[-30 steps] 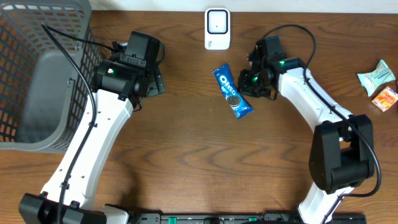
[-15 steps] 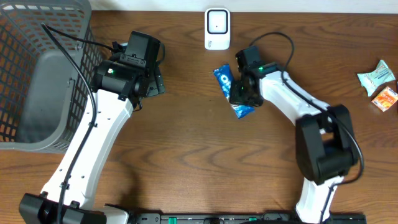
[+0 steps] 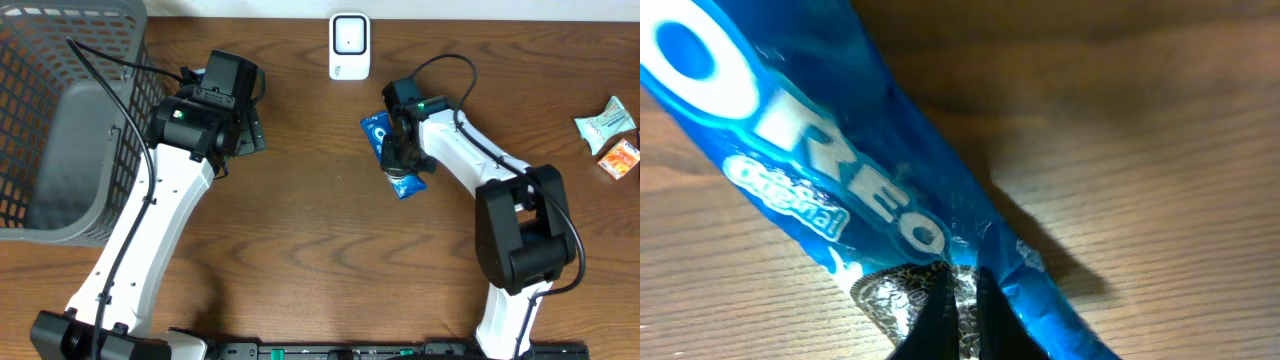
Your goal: Scan the item barcode
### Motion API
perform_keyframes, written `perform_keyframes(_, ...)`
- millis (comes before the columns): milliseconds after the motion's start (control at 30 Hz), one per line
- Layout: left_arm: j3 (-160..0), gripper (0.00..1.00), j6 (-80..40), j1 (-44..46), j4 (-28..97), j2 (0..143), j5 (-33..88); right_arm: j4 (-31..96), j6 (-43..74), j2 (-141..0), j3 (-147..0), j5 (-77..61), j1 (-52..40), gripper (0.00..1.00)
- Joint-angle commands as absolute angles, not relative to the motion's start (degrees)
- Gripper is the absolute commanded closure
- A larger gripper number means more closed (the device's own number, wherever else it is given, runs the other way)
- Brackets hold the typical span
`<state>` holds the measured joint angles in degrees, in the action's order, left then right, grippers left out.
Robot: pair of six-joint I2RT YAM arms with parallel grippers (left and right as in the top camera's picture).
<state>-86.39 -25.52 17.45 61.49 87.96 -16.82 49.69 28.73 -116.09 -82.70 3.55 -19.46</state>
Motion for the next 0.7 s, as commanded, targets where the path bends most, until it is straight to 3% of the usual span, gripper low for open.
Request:
perform_keyframes(0,-86.5,0.02,-26.0,17.3,61.6,88.1,-17.2,46.6,29.3,-110.8,-85.1,6.1,-18.9,0.77)
perform_keyframes(67,-86.5,0.02,-26.0,17.3,61.6,88.1,-17.2,43.5,29.3,-110.5,-85.1,6.1,-18.9,0.68)
perform_keyframes(133,-86.5,0.02,-26.0,17.3,61.6,88.1,-17.2,40.4,29.0,-111.0,-85.0,6.2,-18.8,0.68)
perform_keyframes(367,-86.5,0.02,-26.0,17.3,61.7,88.1,-17.2,34.0,29.1,-115.4,-85.0,5.0,-18.9,0.83)
perform_keyframes(667,-86.5,0.02,-26.0,17.3,61.6,88.1,-17.2,28.8,29.1,-121.3,-85.0,1.7,-18.9,0.92)
